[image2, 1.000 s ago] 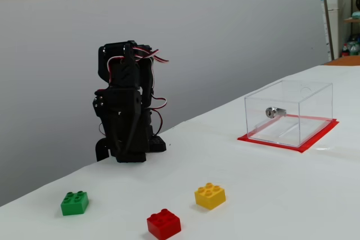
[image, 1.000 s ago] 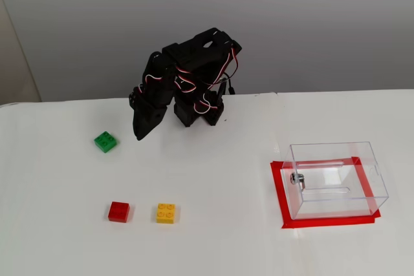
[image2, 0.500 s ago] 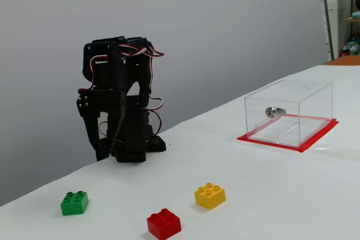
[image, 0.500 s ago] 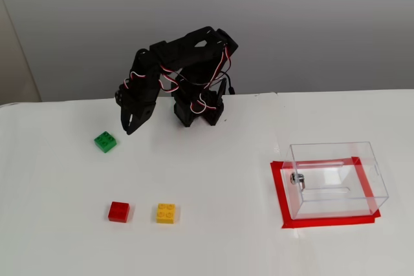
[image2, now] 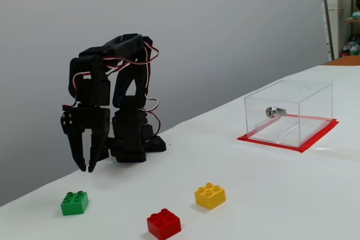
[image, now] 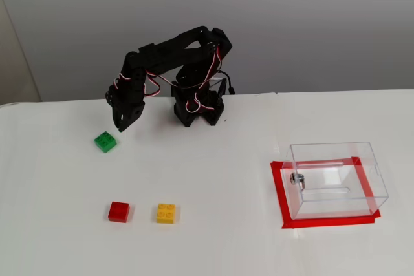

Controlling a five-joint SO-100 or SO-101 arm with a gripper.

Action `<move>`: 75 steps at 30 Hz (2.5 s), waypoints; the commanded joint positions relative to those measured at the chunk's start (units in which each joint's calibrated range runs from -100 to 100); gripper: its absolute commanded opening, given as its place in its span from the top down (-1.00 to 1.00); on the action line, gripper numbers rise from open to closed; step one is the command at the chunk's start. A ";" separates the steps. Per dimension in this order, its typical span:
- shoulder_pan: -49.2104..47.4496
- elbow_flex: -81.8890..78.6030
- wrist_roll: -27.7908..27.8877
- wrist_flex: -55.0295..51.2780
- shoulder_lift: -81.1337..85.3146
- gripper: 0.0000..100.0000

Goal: Pick the green lego brick and place it into the transparent box

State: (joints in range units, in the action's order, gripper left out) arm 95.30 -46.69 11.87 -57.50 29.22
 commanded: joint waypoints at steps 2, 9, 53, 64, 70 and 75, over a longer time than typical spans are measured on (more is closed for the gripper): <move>0.12 1.39 0.29 5.54 -3.72 0.92; -0.03 5.28 1.75 5.80 -5.25 0.90; -4.39 5.64 1.44 12.76 -20.27 0.45; -4.17 6.73 1.28 14.77 -23.57 0.45; -3.36 6.64 1.33 14.77 -23.66 0.61; -3.21 6.55 1.70 14.77 -23.66 0.75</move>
State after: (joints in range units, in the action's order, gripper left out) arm 91.35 -41.92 13.34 -43.19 5.45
